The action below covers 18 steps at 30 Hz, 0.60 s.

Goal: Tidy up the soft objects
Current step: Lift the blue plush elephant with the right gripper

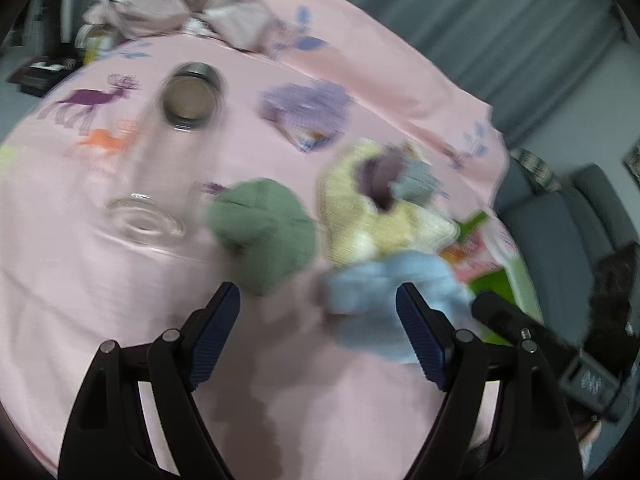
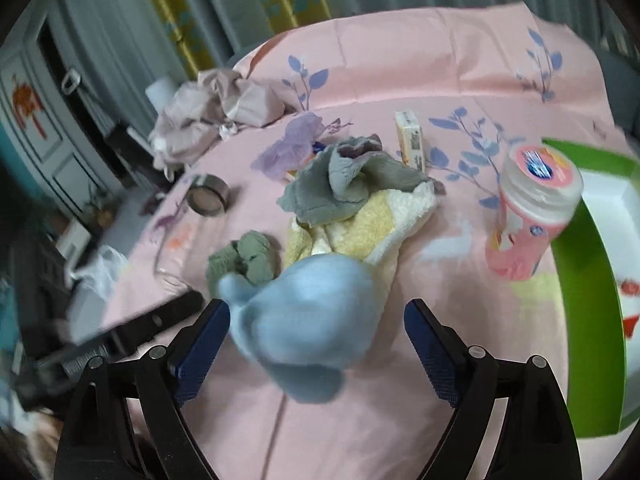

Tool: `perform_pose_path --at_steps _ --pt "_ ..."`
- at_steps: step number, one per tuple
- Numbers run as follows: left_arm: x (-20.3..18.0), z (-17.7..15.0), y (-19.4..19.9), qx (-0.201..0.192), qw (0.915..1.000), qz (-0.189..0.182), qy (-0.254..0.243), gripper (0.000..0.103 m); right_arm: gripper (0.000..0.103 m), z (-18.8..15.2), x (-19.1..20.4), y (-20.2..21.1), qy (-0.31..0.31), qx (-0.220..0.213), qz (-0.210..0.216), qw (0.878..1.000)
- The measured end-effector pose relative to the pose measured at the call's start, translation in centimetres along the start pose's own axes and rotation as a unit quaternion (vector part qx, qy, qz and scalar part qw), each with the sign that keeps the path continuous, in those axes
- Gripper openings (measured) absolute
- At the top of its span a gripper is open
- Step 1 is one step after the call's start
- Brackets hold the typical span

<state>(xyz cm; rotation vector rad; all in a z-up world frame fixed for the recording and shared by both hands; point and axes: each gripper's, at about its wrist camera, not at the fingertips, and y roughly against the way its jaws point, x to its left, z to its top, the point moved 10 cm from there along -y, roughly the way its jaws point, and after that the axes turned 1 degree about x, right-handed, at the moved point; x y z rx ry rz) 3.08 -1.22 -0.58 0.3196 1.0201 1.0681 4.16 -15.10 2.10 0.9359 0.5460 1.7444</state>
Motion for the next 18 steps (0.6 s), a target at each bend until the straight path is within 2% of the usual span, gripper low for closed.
perform_pose_path --at_steps 2,5,7,10,16,18 --pt "-1.4 -0.4 -0.3 0.004 0.9996 -0.022 -0.016 0.08 0.089 0.0 -0.5 0.4 -0.023 -0.003 0.007 1.0" --pt "-2.5 -1.3 -1.2 0.022 0.9988 -0.034 -0.028 0.08 0.089 0.0 -1.2 0.4 -0.065 -0.001 0.032 0.997" --pt "-3.3 -2.3 -2.1 0.046 0.9973 -0.048 -0.034 0.08 0.089 -0.5 -1.3 -0.1 -0.092 0.017 0.049 0.994" --pt "-4.4 -3.1 -2.3 0.06 0.9949 -0.065 -0.049 0.08 0.089 -1.3 -1.3 -1.0 -0.109 0.045 0.059 0.991" --pt "-5.3 -4.2 -2.5 0.078 0.9923 -0.057 -0.077 0.078 0.088 -2.7 -0.4 -1.9 -0.097 0.081 0.061 0.99" --pt "-5.2 -4.4 -2.3 0.082 0.992 -0.05 -0.082 0.078 0.081 -2.7 -0.4 -1.7 -0.099 0.077 0.064 0.99"
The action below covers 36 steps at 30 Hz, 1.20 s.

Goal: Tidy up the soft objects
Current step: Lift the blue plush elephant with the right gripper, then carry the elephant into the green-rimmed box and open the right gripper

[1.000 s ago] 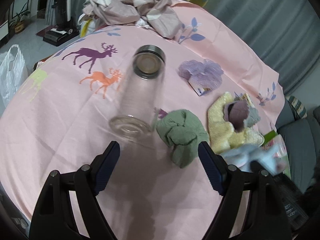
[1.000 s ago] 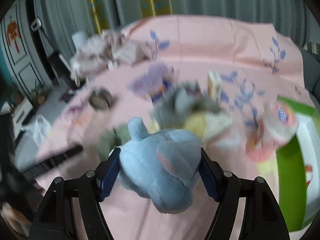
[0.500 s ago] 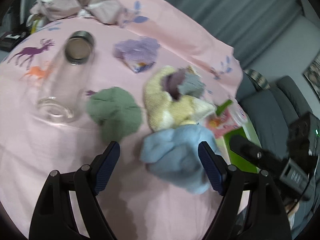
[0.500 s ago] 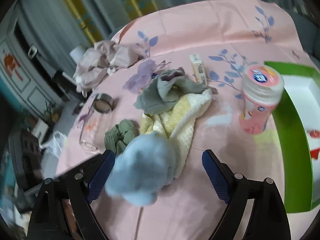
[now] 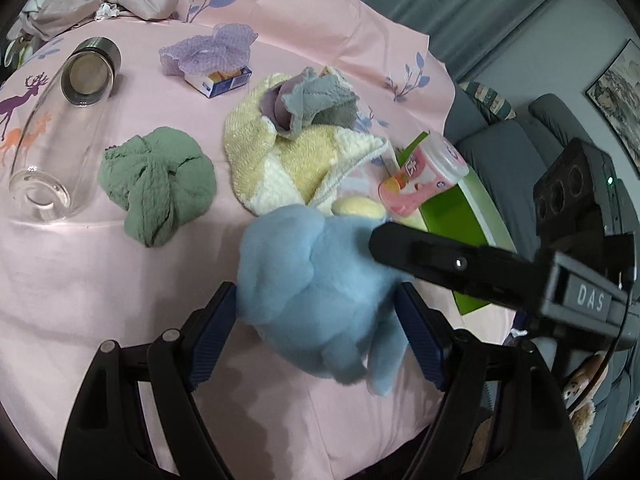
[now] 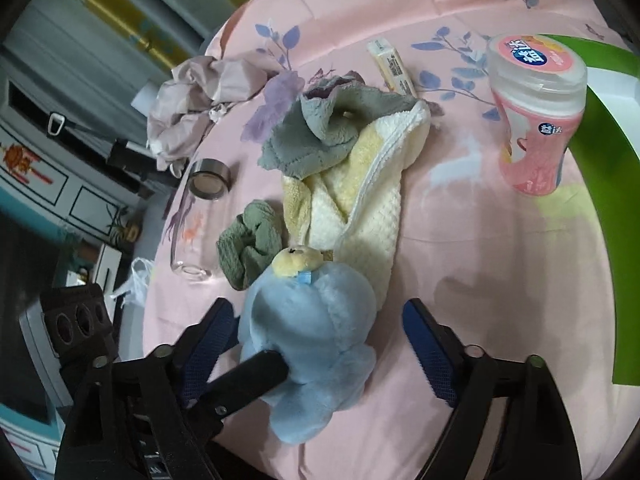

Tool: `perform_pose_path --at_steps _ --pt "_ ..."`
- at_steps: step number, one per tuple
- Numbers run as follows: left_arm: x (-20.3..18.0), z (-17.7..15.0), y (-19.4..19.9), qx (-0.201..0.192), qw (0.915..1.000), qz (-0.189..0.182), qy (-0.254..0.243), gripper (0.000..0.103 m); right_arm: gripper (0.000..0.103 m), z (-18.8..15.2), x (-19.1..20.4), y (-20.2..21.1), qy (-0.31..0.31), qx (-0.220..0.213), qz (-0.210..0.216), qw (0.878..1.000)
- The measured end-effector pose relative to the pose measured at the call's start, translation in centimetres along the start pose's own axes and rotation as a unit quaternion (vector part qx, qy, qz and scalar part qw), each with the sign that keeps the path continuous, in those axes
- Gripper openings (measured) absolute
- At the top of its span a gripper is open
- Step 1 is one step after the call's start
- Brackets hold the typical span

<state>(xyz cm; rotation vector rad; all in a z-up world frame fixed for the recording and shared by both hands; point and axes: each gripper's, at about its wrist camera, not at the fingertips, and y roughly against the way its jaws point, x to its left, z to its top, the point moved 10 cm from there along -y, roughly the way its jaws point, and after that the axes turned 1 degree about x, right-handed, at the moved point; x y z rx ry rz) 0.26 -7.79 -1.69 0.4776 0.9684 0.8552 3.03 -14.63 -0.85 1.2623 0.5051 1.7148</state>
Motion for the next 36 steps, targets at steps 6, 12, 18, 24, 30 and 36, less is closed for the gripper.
perform_pose_path --at_steps 6,12,18,24,30,36 --pt "-0.3 -1.4 0.2 0.015 0.999 0.035 -0.021 0.078 0.065 0.5 0.4 0.7 0.009 -0.013 0.007 1.0" --pt "-0.1 -2.4 -0.9 0.031 0.9978 0.056 -0.018 0.06 0.054 0.3 0.8 -0.5 0.028 -0.001 -0.003 1.0" --pt "-1.7 -1.1 0.4 -0.006 0.9975 0.064 -0.03 0.049 0.052 0.9 1.1 1.0 0.039 -0.027 -0.007 0.999" --pt "-5.8 1.5 1.8 -0.054 0.9945 0.055 -0.071 0.049 0.052 2.9 1.8 6.1 0.065 -0.109 -0.01 0.992" --pt "-11.6 4.0 1.1 -0.088 0.9875 0.033 -0.127 0.049 0.052 5.2 -0.1 11.7 0.049 -0.191 -0.018 0.98" --pt "-17.1 5.4 -1.5 -0.089 0.9782 0.011 -0.187 0.048 0.052 6.5 -4.6 16.5 -0.001 -0.255 -0.042 0.966"
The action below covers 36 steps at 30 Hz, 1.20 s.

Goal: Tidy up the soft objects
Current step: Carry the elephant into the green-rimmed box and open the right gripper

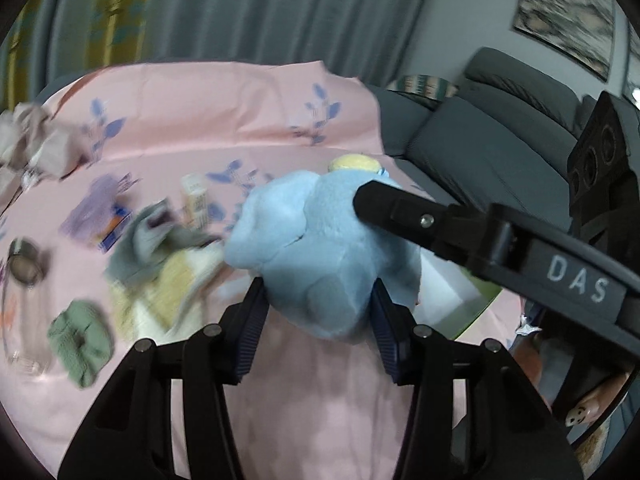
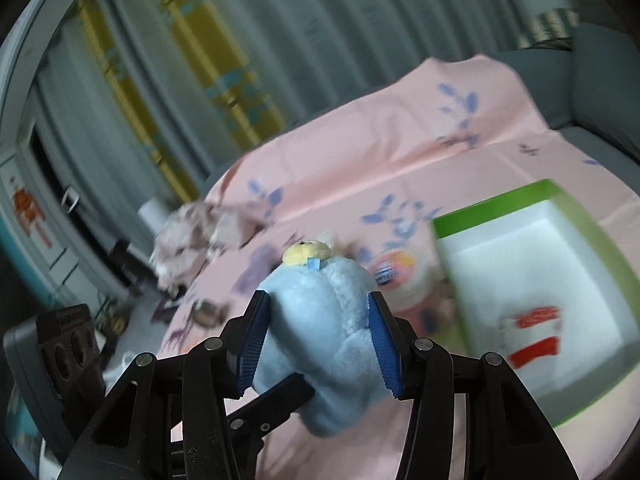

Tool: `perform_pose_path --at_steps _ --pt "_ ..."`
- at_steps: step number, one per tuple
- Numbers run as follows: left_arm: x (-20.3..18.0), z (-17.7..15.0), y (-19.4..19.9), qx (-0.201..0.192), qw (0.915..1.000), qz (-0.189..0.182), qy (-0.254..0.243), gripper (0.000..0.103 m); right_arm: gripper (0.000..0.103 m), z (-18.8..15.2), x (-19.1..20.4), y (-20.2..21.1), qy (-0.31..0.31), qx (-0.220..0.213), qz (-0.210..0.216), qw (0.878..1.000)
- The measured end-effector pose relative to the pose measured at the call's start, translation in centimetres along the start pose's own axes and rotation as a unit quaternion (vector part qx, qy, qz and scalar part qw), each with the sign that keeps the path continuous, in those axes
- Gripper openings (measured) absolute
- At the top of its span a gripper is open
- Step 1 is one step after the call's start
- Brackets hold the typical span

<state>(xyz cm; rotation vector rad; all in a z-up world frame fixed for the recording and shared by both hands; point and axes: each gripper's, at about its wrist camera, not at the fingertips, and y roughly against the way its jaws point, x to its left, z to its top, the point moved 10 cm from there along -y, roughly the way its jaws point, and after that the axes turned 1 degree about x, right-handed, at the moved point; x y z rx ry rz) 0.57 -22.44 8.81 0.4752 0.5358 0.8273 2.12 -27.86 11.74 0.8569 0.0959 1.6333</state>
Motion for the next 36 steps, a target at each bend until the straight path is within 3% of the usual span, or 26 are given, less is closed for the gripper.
perform_pose_path --at_steps 8,18,28,36 --pt "-6.0 1.1 -4.8 0.027 0.9969 -0.05 -0.055 0.048 0.052 2.1 -7.5 2.6 -0.074 -0.049 -0.065 0.994" --pt "-11.0 -0.1 -10.6 0.086 0.9877 -0.098 -0.085 0.048 0.052 0.9 -16.1 4.3 -0.167 -0.056 -0.144 0.974" --pt "-13.0 -1.9 -13.4 0.127 0.9816 -0.105 -0.097 0.048 0.052 -0.8 -20.8 4.1 -0.221 -0.04 -0.179 0.958" --pt "-13.5 -2.4 -13.5 0.129 0.9809 -0.097 -0.108 0.051 0.052 -1.4 -21.9 4.1 -0.226 -0.03 -0.213 0.95"
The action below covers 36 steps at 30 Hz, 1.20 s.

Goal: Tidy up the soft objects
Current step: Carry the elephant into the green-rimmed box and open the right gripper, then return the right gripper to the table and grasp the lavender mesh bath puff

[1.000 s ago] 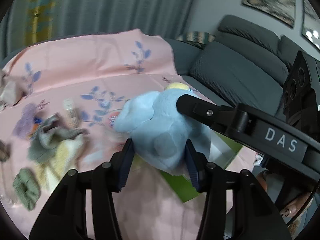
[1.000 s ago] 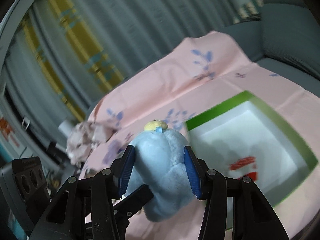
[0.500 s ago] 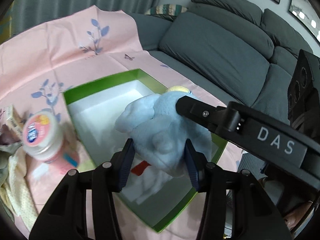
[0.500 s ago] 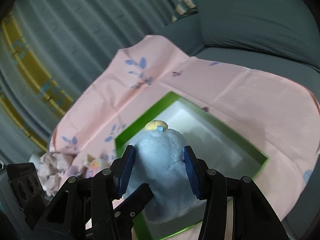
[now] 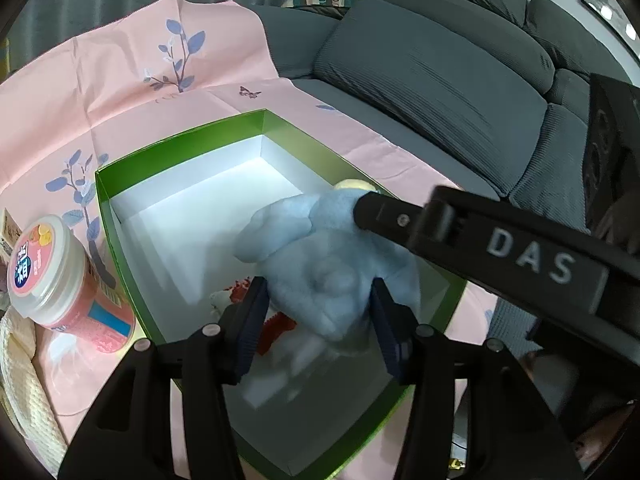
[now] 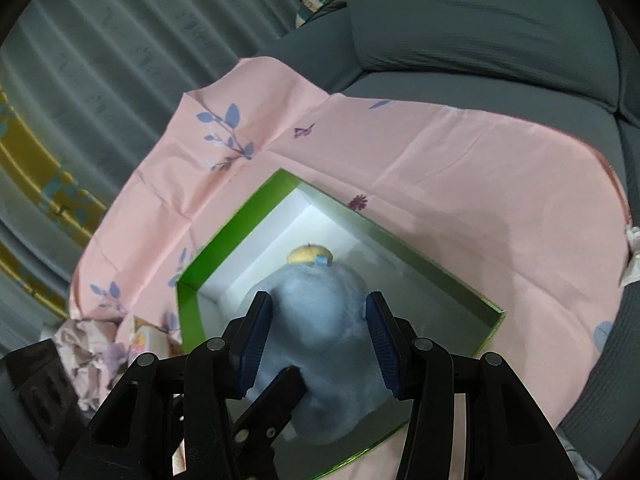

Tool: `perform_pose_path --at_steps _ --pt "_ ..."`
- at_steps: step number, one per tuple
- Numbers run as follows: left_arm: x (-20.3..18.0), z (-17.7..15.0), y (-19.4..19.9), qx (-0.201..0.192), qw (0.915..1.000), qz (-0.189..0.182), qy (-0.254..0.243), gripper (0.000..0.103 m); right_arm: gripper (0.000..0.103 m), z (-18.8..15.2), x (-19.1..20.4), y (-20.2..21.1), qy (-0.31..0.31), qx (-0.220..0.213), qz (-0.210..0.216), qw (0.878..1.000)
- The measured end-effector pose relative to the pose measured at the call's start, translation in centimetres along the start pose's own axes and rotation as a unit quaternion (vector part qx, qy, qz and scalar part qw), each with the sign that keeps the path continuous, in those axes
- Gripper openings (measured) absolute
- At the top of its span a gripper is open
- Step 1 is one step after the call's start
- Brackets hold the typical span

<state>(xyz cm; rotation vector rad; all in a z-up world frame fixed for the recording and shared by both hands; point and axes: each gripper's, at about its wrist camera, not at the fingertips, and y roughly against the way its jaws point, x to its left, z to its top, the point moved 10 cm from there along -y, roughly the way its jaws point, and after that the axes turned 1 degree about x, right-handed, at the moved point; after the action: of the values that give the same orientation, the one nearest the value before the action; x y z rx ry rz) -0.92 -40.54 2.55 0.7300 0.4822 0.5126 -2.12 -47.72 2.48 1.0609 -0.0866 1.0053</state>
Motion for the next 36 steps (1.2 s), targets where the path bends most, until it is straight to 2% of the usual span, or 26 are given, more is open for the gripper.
perform_pose_path --at_steps 4,6,8,10,12,13,20,22,26,29,31,33,36 --pt "0.3 0.0 1.5 -0.014 0.9998 -0.006 0.012 0.05 0.056 0.4 -0.2 0.5 0.002 -0.014 -0.01 1.0" --pt "0.7 0.0 2.7 -0.021 0.9995 -0.006 0.023 0.056 0.071 0.6 0.1 1.1 0.011 -0.029 -0.011 0.999" --pt "1.3 -0.1 4.1 -0.031 0.9989 -0.005 0.034 0.068 0.072 0.8 0.8 1.8 0.021 -0.046 -0.002 0.999" --pt "1.9 -0.2 5.4 -0.044 0.9982 0.0 0.042 0.07 0.073 0.8 1.8 2.2 0.032 -0.052 0.012 0.998" --pt "3.0 -0.6 7.3 -0.06 0.9968 0.009 0.052 0.075 0.081 0.5 3.0 2.5 0.045 -0.054 0.022 0.997" --pt "3.4 -0.8 7.8 -0.064 0.9963 0.013 0.056 0.079 0.083 0.3 3.6 2.6 0.053 -0.056 0.026 0.997" --pt "9.4 -4.5 13.6 -0.097 0.9854 0.073 0.119 0.086 0.094 -1.3 7.2 2.8 0.098 -0.053 0.044 0.993" --pt "11.7 -6.3 14.9 -0.1 0.9797 0.098 0.143 0.086 0.095 -1.9 8.4 2.8 0.113 -0.049 0.053 0.991" --pt "16.8 -10.0 17.8 -0.106 0.9631 0.155 0.193 0.086 0.097 -3.8 11.0 2.5 0.141 -0.031 0.082 0.986" --pt "19.9 -12.2 19.5 -0.112 0.9511 0.179 0.226 0.086 0.097 -5.7 13.5 2.0 0.161 -0.007 0.111 0.981" --pt "22.1 -13.9 20.7 -0.117 0.9407 0.196 0.251 0.086 0.097 -7.0 15.1 1.6 0.175 0.01 0.125 0.977" --pt "24.6 -15.7 21.4 -0.12 0.9259 0.218 0.284 0.086 0.097 -8.2 16.3 1.2 0.185 0.024 0.133 0.973" --pt "27.1 -17.7 22.1 -0.118 0.9109 0.227 0.324 0.086 0.097 -10.4 18.5 0.7 0.193 0.048 0.152 0.968"
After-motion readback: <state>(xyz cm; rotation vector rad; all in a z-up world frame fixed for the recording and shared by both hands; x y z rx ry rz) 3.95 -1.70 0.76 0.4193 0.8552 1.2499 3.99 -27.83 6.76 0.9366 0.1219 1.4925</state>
